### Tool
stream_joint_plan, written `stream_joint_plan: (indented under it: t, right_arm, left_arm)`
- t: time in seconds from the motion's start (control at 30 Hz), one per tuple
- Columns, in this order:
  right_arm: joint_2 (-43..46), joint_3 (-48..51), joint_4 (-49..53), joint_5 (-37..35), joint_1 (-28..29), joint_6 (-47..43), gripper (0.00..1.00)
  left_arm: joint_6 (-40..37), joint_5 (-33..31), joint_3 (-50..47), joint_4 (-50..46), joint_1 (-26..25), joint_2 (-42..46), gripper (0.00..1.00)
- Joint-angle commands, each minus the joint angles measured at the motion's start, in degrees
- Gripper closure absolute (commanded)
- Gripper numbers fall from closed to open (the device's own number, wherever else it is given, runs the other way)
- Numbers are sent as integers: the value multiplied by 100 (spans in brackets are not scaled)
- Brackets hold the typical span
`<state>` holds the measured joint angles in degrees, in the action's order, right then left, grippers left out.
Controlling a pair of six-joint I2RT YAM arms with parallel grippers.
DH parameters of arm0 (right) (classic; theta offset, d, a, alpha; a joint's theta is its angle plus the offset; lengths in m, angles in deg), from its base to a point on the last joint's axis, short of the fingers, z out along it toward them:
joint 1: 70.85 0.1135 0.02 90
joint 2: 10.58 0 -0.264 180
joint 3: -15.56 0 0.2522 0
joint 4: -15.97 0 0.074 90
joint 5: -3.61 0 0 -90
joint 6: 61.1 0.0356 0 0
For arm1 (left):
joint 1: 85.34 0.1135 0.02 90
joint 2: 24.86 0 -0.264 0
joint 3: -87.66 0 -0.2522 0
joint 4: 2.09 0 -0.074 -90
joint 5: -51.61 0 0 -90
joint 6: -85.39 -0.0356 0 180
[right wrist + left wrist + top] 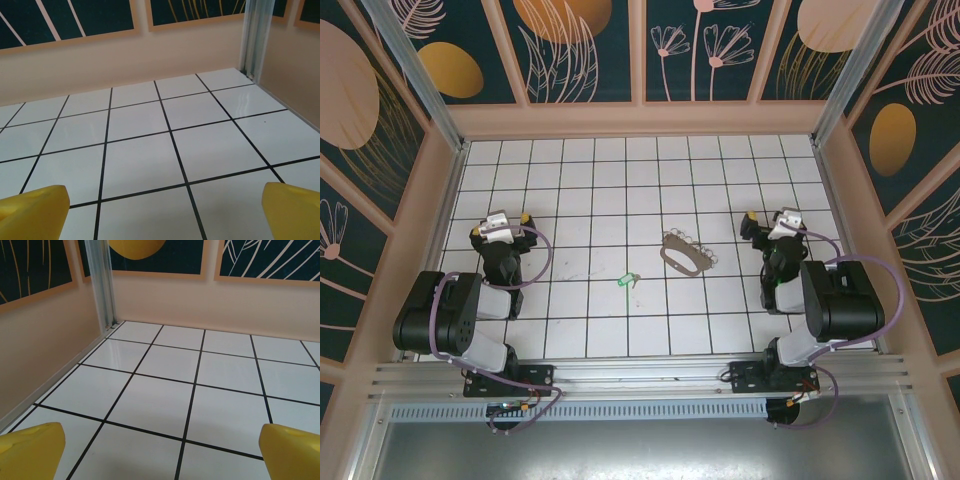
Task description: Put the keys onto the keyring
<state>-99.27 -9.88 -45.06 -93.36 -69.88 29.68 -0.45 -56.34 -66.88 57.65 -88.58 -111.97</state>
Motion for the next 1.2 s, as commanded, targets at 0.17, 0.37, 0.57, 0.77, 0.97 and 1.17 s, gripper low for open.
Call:
stream_joint_plan:
  t: [0.17,0.37,0.57,0.77,0.97,1.17]
  right_arm:
    - [946,437,-296,-1076,348,-193,1]
    - [2038,-433,1737,-1375,798,-337,1]
    - [2487,-1582,4426,-1373,1221,414,1]
    - [2468,-2155,6236,-350,1316,1266,1]
    - [2375,-2027,6567,558,1343,1801,1]
    - [2417,-1728,6765,1094,1380,2104,1]
  left_arm:
    - [87,58,158,-160,44,196,1]
    - [144,64,863,-2350,39,1121,1]
    - [809,522,1043,-3311,-124,2054,1]
    - [1642,1239,2056,-4829,-738,1942,1]
    - [1879,2364,2292,-4851,-1588,1678,1]
    - [2493,2666,1771,-4420,-2174,2039,1]
